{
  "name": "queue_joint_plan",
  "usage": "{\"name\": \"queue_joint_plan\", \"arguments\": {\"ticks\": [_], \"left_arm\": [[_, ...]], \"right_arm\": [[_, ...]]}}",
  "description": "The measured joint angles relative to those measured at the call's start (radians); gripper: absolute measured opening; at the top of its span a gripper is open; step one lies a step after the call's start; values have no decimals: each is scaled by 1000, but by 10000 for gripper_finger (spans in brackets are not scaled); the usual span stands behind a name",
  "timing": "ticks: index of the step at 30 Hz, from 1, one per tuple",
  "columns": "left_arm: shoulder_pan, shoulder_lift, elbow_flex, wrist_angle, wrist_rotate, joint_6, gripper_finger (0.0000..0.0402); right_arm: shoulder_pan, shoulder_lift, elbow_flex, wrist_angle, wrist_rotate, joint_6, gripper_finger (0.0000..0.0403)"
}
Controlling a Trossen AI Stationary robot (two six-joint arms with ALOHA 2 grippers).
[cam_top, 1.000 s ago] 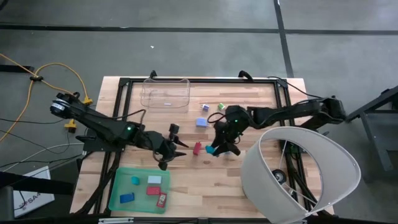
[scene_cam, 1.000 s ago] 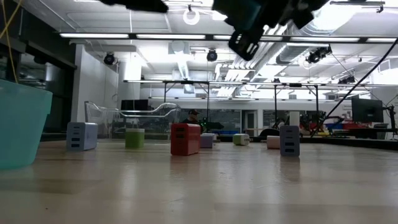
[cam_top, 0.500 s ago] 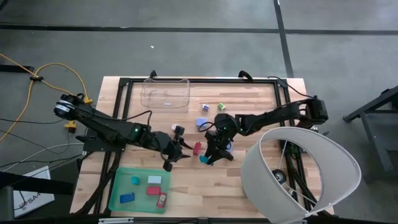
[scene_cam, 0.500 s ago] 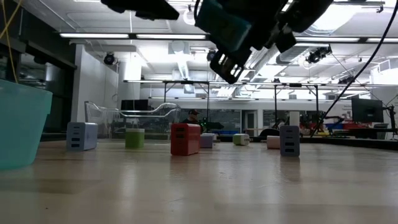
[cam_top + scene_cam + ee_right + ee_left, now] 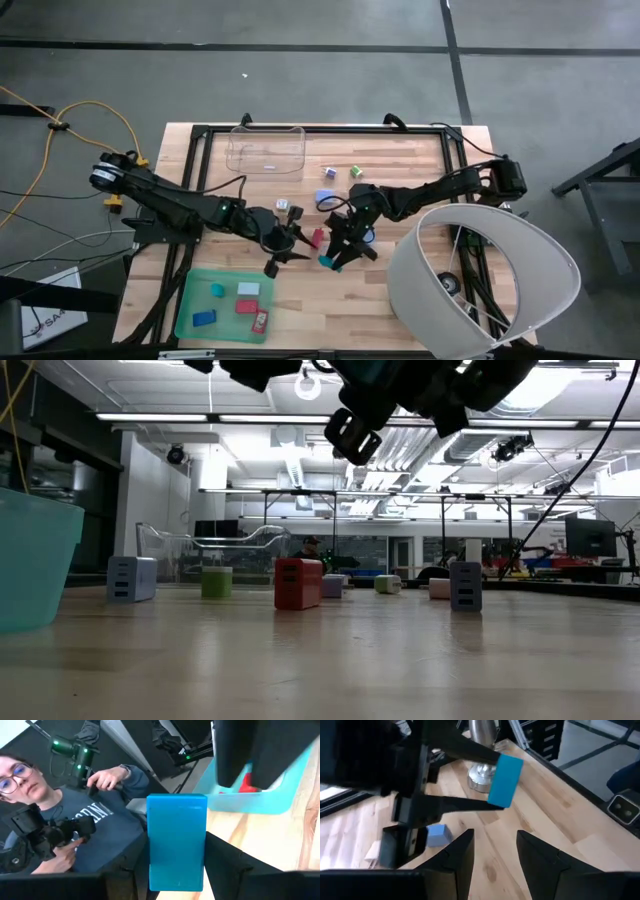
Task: Pick & Place Office items
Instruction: Put the light blue digital clock into the green bin
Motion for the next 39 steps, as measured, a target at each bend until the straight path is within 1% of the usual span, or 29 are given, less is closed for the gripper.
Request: {"name": "queue_joint_plan", "arguments": {"ticks": [8,11,25,34,39], "left_arm": [[1,3,0,43,4,6,141],[0,3,0,73,4,37,141],[0,79,0,182,33,87,141],[0,78,-1,217,34,92,141],[0,78,-1,240,74,91,141]], "right_arm": [[3,0,0,5,11,-7,143],[3,0,0,8,16,-8,143],[3,0,0,36,28,-9,143],[3,0,0,37,27,-9,143],[3,0,0,37,27,-10,143]]}}
